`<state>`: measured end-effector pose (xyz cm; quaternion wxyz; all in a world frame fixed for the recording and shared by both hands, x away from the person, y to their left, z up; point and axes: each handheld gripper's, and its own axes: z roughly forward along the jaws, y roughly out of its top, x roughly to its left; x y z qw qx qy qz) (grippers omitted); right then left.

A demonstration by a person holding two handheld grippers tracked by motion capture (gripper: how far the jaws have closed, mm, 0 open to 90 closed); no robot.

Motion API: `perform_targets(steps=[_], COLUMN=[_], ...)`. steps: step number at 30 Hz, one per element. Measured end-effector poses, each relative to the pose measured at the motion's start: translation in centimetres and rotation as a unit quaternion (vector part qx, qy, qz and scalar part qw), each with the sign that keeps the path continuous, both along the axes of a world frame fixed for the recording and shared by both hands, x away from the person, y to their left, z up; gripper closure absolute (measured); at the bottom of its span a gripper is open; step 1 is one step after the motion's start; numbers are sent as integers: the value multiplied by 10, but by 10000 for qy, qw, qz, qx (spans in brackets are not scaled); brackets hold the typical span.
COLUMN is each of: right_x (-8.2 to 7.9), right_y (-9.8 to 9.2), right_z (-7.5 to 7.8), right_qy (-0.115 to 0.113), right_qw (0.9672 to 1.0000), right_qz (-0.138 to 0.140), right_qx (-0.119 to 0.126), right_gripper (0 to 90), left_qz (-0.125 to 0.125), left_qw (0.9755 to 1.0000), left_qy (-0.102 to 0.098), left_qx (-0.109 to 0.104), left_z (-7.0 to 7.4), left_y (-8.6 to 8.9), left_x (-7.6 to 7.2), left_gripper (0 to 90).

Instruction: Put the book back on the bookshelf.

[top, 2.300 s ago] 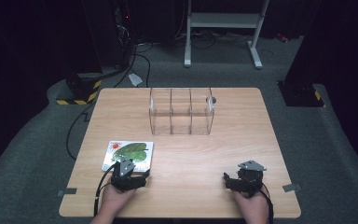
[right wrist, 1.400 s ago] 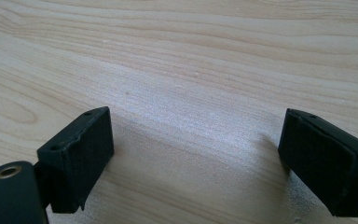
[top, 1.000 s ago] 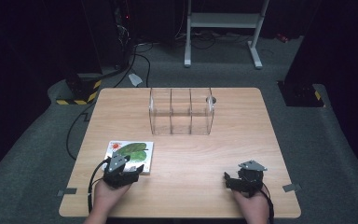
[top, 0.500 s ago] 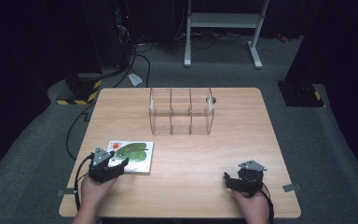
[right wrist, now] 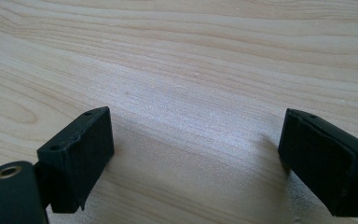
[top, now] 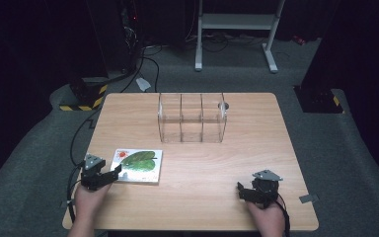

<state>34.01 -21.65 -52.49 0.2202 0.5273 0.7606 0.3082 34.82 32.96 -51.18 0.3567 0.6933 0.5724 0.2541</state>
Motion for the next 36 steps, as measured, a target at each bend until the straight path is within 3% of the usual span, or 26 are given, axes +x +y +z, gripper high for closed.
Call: perform_targets(steps=[7,13,21,36], right_x=[0,0,0,0], right_y=[0,0,0,0], right_z=[0,0,0,0], right_qy=[0,2,1,2], right_qw=[10000,10000,10000,10000], right_qz=[-3,-7,-8,-8], right_qx=[0,-1,0,0], right_gripper=[98,98,98,98], left_qz=[-88,-118,-275,-566], left_qw=[9998,9994,9988,9977], left_qy=[162,260,281,284], left_qx=[-21,-192,-305,-237], left_z=[-6,-10,-11,-11], left_y=[-2,-4,-7,-24], left_x=[6,10,11,8], left_gripper=[282,285,301,309])
